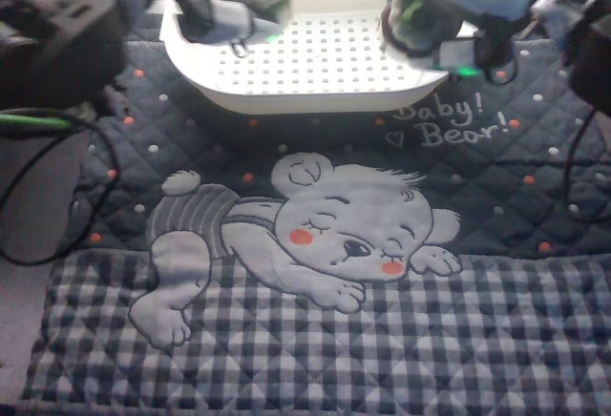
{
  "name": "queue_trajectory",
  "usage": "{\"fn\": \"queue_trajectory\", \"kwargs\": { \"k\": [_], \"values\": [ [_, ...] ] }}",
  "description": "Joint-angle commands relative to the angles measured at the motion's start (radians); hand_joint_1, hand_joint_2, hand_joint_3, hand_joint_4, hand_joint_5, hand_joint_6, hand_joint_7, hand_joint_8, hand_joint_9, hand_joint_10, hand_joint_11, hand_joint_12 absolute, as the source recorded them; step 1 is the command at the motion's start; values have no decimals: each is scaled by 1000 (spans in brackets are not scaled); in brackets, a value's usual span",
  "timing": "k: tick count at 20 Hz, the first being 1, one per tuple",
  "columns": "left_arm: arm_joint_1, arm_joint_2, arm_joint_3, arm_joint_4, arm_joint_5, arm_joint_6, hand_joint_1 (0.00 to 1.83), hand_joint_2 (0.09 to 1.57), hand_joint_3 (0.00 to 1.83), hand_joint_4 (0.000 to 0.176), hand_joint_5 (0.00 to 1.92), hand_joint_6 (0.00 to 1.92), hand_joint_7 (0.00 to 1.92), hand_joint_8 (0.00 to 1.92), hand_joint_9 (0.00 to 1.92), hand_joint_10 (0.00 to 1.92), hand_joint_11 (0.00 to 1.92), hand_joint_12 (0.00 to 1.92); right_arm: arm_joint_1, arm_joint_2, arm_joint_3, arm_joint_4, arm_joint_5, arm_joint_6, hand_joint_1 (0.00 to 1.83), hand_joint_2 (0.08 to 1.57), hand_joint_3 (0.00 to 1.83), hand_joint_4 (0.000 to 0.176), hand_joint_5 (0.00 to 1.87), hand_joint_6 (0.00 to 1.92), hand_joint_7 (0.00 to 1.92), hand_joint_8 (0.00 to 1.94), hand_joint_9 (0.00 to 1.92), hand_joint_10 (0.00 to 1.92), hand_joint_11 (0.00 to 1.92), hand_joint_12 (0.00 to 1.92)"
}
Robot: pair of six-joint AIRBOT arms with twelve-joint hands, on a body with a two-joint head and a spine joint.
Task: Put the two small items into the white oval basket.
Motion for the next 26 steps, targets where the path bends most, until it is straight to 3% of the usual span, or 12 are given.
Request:
{"fn": "queue_trajectory", "kwargs": {
  "k": [1, 3, 4, 5, 6, 7, 8, 9, 11, 19, 25, 26],
  "values": [
    [-15, -4, 17, 0, -72, -2, 1443, 1407, 0, 0, 257, 1526, 441, 1743, 561, 1839, 617, 1921, 17, 6, 23, 13, 87, -6, 1116, 1315, 25, 0, 580, 1504, 664, 1691, 820, 1899, 936, 1921],
    [-17, -26, 46, -10, -36, -2, 1350, 1273, 0, 0, 160, 1347, 157, 1491, 404, 1864, 494, 1921, 17, -23, 57, 25, 47, -7, 1063, 1363, 11, 0, 469, 1664, 619, 1667, 562, 1806, 676, 1921],
    [-16, -29, 51, -10, -26, -2, 1249, 1233, 0, 11, 131, 1144, 108, 1138, 235, 1689, 329, 1921, 17, -23, 54, 25, 43, -10, 986, 1259, 0, 0, 129, 1235, 300, 1209, 346, 1557, 412, 1906],
    [-11, -29, 54, -17, -21, -2, 1126, 1193, 0, 77, 104, 789, 96, 656, 46, 1207, 65, 1840, 17, -23, 53, 25, 42, -10, 756, 1184, 0, 25, 25, 317, 99, 439, 95, 902, 82, 1586],
    [-2, -28, 58, -29, -13, 3, 1029, 1168, 0, 121, 97, 523, 95, 297, 8, 820, 12, 1697, 17, -23, 52, 25, 42, -10, 688, 1128, 0, 39, 4, 63, 51, 129, 67, 478, 16, 1331],
    [2, -26, 59, -38, -8, 9, 909, 1146, 0, 130, 37, 227, 18, 59, 1, 199, 2, 1230, 17, -23, 50, 25, 42, -10, 530, 1088, 0, 91, 0, 12, 9, 25, 13, 168, 2, 1105],
    [4, -23, 59, -49, -6, 17, 855, 1123, 0, 133, 27, 88, 3, 11, 0, 39, 0, 793, 17, -23, 47, 24, 42, -10, 483, 1081, 2, 100, 0, 2, 1, 4, 2, 33, 0, 666],
    [4, -21, 59, -50, -4, 19, 794, 1093, 0, 136, 5, 17, 0, 1, 0, 7, 0, 431, 17, -23, 44, 24, 42, -10, 374, 1065, 2, 129, 0, 0, 0, 0, 0, 6, 0, 205],
    [4, -16, 54, -66, -2, 42, 700, 1016, 0, 145, 0, 0, 0, 0, 0, 0, 0, 40, 17, -21, 37, 22, 42, -10, 288, 1061, 2, 172, 0, 0, 0, 0, 0, 0, 0, 7],
    [33, 80, -39, -113, -61, 92, 562, 926, 0, 173, 0, 0, 0, 0, 0, 0, 0, 0, 17, 60, -55, -6, 62, -10, 292, 997, 0, 176, 0, 0, 0, 0, 0, 0, 0, 0],
    [149, 270, -254, -102, -279, 102, 625, 995, 11, 167, 0, 0, 0, 0, 0, 0, 0, 0, 16, 336, -302, -91, 141, -9, 249, 1085, 27, 176, 0, 0, 0, 0, 0, 0, 0, 0],
    [168, 314, -299, -84, -330, 102, 652, 1009, 14, 156, 0, 0, 0, 0, 0, 0, 0, 0, 15, 391, -355, -110, 171, -9, 441, 1167, 43, 155, 0, 0, 0, 0, 0, 0, 0, 0]
  ]
}}
